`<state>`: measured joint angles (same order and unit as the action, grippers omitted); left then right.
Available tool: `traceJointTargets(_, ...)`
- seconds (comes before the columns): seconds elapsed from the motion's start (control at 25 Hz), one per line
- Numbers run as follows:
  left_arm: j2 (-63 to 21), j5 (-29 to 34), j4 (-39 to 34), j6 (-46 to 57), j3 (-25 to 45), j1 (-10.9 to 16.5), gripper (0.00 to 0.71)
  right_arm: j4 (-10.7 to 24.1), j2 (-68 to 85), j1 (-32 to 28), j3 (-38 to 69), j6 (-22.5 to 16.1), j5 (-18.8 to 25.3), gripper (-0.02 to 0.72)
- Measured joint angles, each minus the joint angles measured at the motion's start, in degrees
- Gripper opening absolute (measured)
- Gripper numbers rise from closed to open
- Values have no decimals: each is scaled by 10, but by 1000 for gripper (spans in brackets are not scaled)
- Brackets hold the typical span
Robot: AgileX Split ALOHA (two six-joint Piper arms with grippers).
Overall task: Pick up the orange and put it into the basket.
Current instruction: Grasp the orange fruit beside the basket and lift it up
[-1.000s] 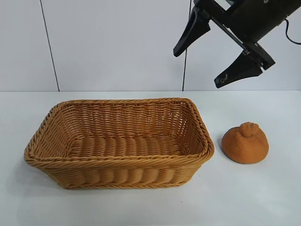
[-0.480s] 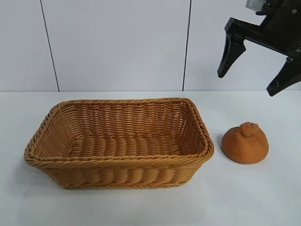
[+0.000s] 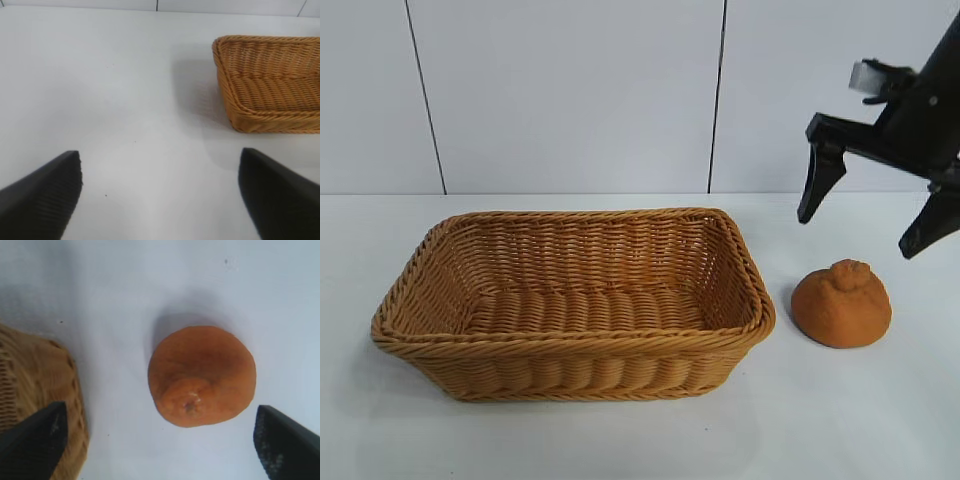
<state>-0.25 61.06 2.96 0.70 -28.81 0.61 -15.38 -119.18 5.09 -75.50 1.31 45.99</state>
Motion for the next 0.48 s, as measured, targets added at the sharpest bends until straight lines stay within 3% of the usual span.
traceJointTargets(0.2, 0, 0, 0, 0, 0, 0, 610, 1, -2, 0, 0, 0, -2, 236)
traceJointTargets(0.28, 0, 0, 0, 0, 0, 0, 610, 1, 0, 0, -1, 0, 2, 115)
traceJointTargets(0.36, 0, 0, 0, 0, 0, 0, 610, 0, 8, 0, -3, 1, 5, 52)
traceJointTargets(0.48, 0, 0, 0, 0, 0, 0, 610, 0, 30, 0, -3, 0, 12, 52)
